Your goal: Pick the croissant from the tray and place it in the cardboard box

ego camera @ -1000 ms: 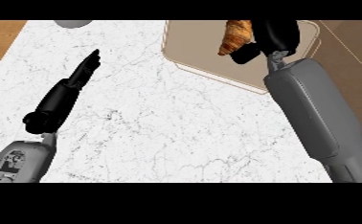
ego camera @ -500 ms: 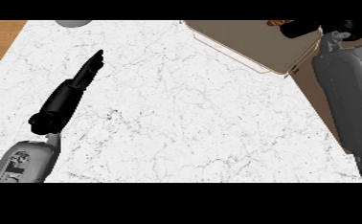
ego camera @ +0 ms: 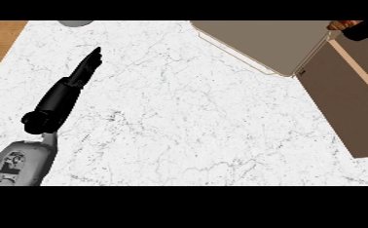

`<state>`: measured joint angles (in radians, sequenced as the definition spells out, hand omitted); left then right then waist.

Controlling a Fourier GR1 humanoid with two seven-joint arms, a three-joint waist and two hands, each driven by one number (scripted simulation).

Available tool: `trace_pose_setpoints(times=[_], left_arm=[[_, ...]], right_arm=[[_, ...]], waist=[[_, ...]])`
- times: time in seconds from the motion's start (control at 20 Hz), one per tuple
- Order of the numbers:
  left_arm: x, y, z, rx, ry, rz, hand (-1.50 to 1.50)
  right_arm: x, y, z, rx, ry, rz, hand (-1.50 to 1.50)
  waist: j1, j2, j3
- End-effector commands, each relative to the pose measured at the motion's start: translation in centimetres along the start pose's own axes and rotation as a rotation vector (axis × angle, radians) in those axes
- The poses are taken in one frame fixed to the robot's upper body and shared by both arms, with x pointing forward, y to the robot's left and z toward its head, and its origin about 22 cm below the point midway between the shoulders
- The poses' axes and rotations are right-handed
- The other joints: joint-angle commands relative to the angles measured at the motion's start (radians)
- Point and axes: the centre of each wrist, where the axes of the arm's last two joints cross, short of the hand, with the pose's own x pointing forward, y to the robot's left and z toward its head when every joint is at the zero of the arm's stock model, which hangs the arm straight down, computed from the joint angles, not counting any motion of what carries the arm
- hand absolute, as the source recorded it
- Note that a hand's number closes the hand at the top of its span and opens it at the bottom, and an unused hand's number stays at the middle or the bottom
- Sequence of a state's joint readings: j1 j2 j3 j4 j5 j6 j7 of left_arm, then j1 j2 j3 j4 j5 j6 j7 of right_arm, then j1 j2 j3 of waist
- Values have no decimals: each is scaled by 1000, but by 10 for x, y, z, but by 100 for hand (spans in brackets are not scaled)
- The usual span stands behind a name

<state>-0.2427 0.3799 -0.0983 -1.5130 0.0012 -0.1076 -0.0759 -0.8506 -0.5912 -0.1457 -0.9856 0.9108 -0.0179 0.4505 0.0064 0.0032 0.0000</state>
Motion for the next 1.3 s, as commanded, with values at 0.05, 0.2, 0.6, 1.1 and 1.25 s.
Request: trace_pose_setpoints(times=[0.05, 0.2, 0.6, 1.1, 1.25], left_arm=[[8, -2, 3, 1, -20, -4, 0], [8, -13, 9, -25, -7, 19, 0], [0, -11, 6, -17, 9, -1, 0], [-7, -15, 5, 1, 1, 4, 0], [2, -5, -3, 12, 5, 14, 0]], right_arm=[[-61, 10, -15, 244, 96, 46, 150], [-79, -9, -27, 323, 102, 52, 150], [-126, 11, -26, 569, 141, 113, -150], [-129, -11, -33, 296, -149, -427, -150], [-131, -15, -38, 184, -77, -799, -150]], waist=[[10, 2, 1], [14, 0, 1], [7, 1, 0], [-8, -1, 3], [-15, -2, 5]])
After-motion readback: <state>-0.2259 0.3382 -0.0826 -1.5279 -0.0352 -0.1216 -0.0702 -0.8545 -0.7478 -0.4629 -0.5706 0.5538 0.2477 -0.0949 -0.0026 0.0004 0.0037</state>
